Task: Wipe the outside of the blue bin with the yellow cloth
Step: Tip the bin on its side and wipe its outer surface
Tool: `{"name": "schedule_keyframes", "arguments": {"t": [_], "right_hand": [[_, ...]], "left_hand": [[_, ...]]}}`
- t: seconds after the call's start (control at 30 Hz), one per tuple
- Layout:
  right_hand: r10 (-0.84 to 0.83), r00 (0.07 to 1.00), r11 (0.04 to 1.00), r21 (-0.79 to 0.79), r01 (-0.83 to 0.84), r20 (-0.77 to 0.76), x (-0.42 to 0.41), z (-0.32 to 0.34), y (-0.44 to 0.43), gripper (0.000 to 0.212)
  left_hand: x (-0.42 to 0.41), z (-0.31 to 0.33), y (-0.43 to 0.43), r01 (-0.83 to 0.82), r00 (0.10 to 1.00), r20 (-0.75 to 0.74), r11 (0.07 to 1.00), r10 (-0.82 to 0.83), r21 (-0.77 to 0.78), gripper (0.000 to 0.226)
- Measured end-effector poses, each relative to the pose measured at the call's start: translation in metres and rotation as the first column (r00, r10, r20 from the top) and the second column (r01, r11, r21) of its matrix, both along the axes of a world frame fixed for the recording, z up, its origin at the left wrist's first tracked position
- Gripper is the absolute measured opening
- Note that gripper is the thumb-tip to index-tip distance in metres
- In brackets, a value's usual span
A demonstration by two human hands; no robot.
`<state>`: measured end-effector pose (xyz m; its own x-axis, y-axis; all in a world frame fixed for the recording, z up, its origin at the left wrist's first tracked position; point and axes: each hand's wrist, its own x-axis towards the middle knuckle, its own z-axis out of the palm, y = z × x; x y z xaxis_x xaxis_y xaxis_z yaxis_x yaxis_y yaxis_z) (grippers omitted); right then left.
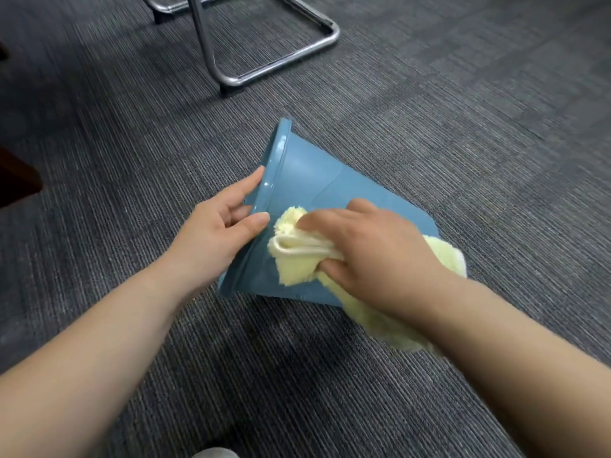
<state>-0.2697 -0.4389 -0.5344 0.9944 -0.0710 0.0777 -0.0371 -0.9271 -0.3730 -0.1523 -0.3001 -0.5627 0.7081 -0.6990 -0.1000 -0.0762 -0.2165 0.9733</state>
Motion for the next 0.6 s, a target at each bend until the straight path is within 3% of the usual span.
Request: {"name": "schedule_keyframes", "arguments": {"t": [0.17, 0.23, 0.4, 0.6], "right_hand": [[-0.303, 0.947, 0.952, -0.005, 0.305, 0.102, 0.008, 0.0, -0.03, 0.031], [-0.299, 0.948, 0.954, 0.023, 0.298, 0.111, 0.006, -0.002, -0.027, 0.032], [-0.077, 0.995, 0.997, 0.014, 0.077, 0.066, 0.002, -0.005, -0.004, 0.033], [-0.327, 0.945, 0.945, 0.036, 0.326, 0.023, 0.0, -0.015, -0.032, 0.034]], "left_hand": [[-0.003, -0.001, 0.0, 0.03, 1.0, -0.004, 1.0, -0.03, -0.008, 0.052], [-0.003, -0.001, -0.001, 0.034, 0.999, 0.003, 0.999, -0.034, -0.008, 0.051], [0.002, -0.004, 0.002, 0.005, 1.0, -0.014, 1.0, -0.005, -0.02, 0.051], [0.004, -0.008, 0.007, -0.022, 0.999, -0.036, 0.999, 0.021, -0.024, 0.054]]}}
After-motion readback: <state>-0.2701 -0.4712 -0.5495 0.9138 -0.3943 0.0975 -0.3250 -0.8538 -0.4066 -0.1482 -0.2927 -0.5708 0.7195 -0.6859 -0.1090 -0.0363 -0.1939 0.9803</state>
